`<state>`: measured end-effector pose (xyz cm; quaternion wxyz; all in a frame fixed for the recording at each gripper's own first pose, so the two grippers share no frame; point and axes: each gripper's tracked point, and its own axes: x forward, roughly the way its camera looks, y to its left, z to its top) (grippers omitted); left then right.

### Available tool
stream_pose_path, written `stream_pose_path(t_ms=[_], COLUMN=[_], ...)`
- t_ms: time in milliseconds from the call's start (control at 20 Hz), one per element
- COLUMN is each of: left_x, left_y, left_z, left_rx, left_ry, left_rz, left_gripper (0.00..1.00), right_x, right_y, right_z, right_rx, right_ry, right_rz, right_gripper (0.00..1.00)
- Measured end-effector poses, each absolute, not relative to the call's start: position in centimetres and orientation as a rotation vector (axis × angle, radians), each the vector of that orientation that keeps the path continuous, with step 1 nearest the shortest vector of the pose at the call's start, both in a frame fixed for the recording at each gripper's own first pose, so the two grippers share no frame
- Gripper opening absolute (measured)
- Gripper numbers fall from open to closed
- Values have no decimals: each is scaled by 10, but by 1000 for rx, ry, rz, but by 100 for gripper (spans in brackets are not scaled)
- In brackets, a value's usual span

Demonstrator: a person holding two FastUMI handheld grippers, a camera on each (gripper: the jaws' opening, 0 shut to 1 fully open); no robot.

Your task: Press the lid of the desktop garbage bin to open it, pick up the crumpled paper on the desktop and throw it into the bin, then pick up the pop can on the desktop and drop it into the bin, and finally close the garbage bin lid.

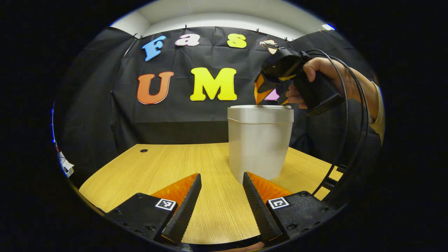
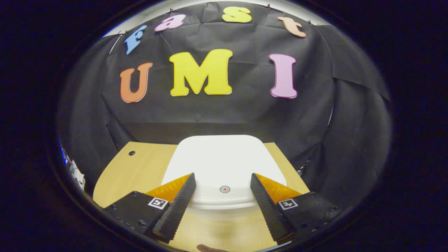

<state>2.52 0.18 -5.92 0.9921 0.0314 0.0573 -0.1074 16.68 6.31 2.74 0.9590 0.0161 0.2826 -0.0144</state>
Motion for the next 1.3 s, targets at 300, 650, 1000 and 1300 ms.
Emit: stream_pose_path(t_ms=[300,650,1000,1300], left_x=[27,31,31,33], left_y=[12,11,4,2], left_z=[-50,-57,-58,-57], left_rx=[-6,-22,-2,20], left_ry=[96,118,114,90], left_rz=[-215,-217,-225,-217], left_gripper=[80,81,80,85], right_x=[156,152,162,156], right_y=[57,61,62,63], right_z=[25,18,11,23], right_rx=[32,26,75,92], right_ry=[471,409,314,42], right_rz=[12,49,48,78], right_gripper=[100,100,100,98])
